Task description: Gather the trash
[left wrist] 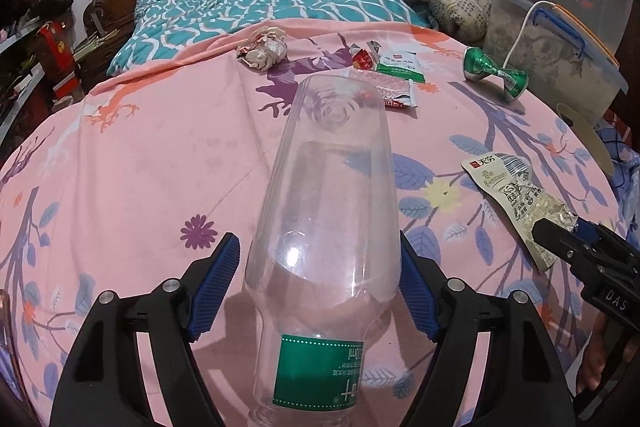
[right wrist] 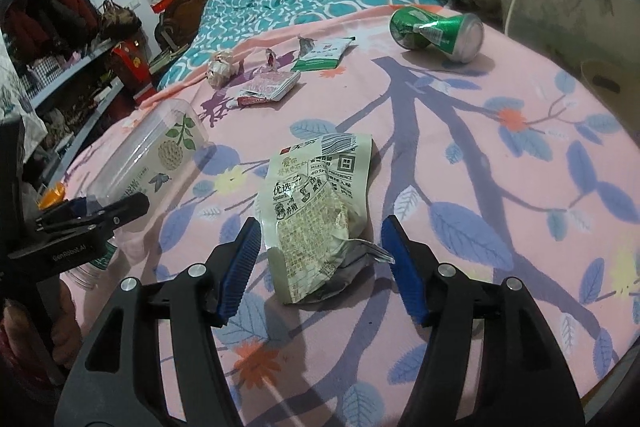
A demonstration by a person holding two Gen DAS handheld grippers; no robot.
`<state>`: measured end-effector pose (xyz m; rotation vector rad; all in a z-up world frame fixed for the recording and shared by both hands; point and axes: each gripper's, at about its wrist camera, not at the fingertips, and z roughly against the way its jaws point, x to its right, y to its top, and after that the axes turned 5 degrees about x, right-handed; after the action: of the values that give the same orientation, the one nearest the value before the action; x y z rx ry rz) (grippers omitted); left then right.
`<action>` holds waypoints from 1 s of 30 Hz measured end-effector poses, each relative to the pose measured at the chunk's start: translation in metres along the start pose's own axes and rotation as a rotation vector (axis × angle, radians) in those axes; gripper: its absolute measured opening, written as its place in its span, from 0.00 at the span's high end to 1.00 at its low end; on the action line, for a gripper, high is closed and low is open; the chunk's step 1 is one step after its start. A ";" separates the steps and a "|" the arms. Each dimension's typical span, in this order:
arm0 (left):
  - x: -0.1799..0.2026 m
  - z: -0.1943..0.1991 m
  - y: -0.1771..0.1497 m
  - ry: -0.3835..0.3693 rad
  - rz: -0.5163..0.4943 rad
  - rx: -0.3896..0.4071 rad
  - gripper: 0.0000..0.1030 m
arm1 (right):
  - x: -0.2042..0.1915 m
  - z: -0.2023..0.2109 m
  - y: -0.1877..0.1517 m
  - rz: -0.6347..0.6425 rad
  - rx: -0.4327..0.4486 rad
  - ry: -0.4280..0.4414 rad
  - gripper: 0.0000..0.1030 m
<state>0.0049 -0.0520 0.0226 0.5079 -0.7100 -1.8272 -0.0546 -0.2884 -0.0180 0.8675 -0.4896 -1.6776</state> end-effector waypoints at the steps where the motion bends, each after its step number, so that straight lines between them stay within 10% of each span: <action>1: 0.000 -0.001 0.000 -0.001 0.001 -0.002 0.29 | -0.001 0.000 0.000 0.006 0.001 -0.004 0.37; 30: -0.005 -0.013 -0.008 0.008 0.028 -0.050 0.23 | -0.013 -0.001 -0.009 0.080 0.027 -0.039 0.26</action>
<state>0.0095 -0.0482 0.0080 0.4703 -0.6605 -1.8116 -0.0583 -0.2730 -0.0205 0.8257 -0.5675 -1.6201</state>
